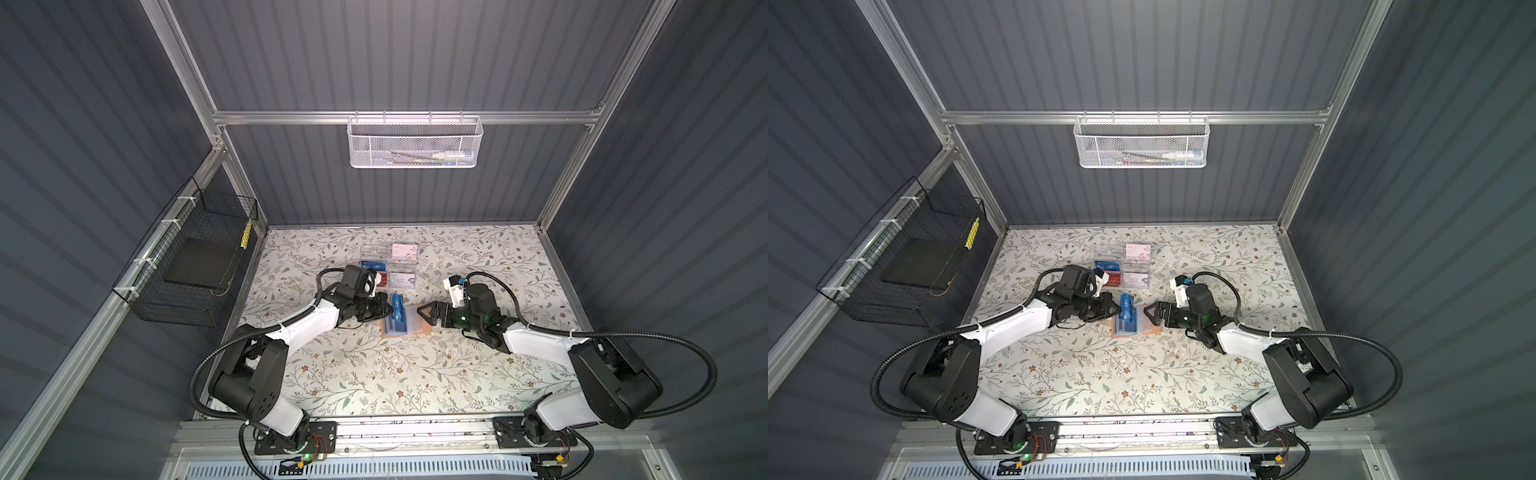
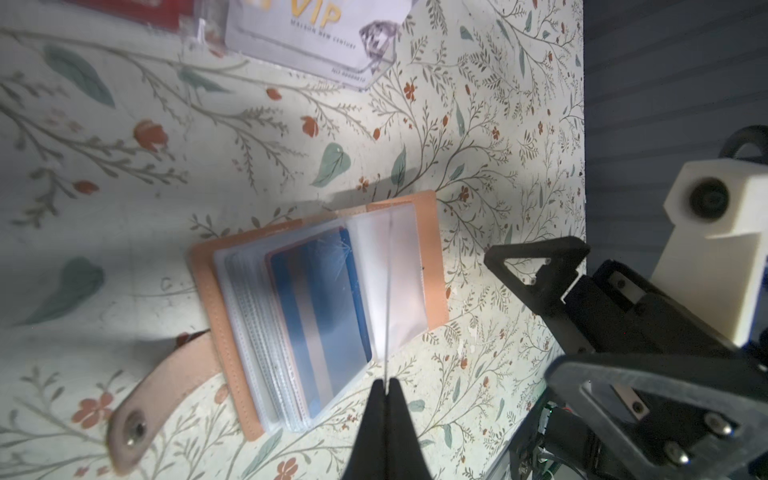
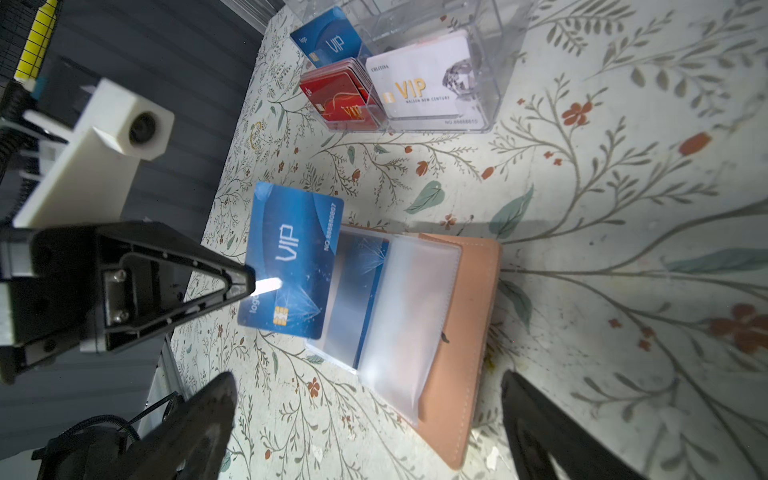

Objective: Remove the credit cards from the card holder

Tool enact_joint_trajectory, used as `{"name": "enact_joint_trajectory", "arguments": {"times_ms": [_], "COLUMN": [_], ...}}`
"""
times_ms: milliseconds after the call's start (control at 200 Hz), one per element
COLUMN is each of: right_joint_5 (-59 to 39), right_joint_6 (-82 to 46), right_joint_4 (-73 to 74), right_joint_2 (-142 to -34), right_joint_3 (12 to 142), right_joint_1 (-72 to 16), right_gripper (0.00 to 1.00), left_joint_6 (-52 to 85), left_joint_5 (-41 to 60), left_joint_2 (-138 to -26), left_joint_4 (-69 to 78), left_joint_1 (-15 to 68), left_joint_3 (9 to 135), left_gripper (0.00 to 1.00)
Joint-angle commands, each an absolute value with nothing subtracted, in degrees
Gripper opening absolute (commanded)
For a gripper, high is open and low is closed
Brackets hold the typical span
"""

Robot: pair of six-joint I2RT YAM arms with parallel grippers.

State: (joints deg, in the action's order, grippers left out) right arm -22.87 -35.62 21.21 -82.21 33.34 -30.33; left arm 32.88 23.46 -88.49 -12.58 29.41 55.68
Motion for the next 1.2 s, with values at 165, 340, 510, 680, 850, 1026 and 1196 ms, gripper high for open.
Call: {"name": "enact_joint_trajectory", "arguments": {"times_ms": [165,340,510,680,850,1026,1196], "right_joint_5": [-13.31,-8.39,-4.96,-3.61,-4.95,-5.28,-5.66], "right_joint_6": [-31.83,-31.57,-29.82,-27.32,-25.08,-22.20,-21.17], "right_joint_4": [5.61,-6.05,-14.80,-17.20,-14.34,-13.78,-12.38], "right_joint_2": [-75.39,-71.68,-69.88,-73.93,-79.69,-85.06,-86.61], "right_joint_3": [40.31,46.74,53.37,58.84,61.88,66.48,68.11], "right_joint_1": [-34.83,-35.84,-35.78,-35.79,-35.82,-35.78,-35.71], "right_gripper": [0.99,0.99,0.99,0.99,0.99,0.99,0.99], "left_joint_6": [22.45,14.94,5.23,-6.18,-19.55,-29.60,-39.73], "left_joint_5": [9.74,5.82,2.64,-2.49,-4.29,-6.17,-5.27], "left_joint_2": [-82.96,-84.16,-85.82,-88.97,-90.67,-90.28,-90.70], "left_joint_4": [-26.72,-33.25,-35.84,-36.65,-36.45,-34.79,-32.37], "left_joint_1": [29.08,29.09,29.09,29.05,29.04,29.00,28.01], "left_joint_3": [66.95,75.35,80.52,86.37,87.69,86.64,85.12], "left_gripper": [0.00,0.00,0.00,0.00,0.00,0.00,0.00]}}
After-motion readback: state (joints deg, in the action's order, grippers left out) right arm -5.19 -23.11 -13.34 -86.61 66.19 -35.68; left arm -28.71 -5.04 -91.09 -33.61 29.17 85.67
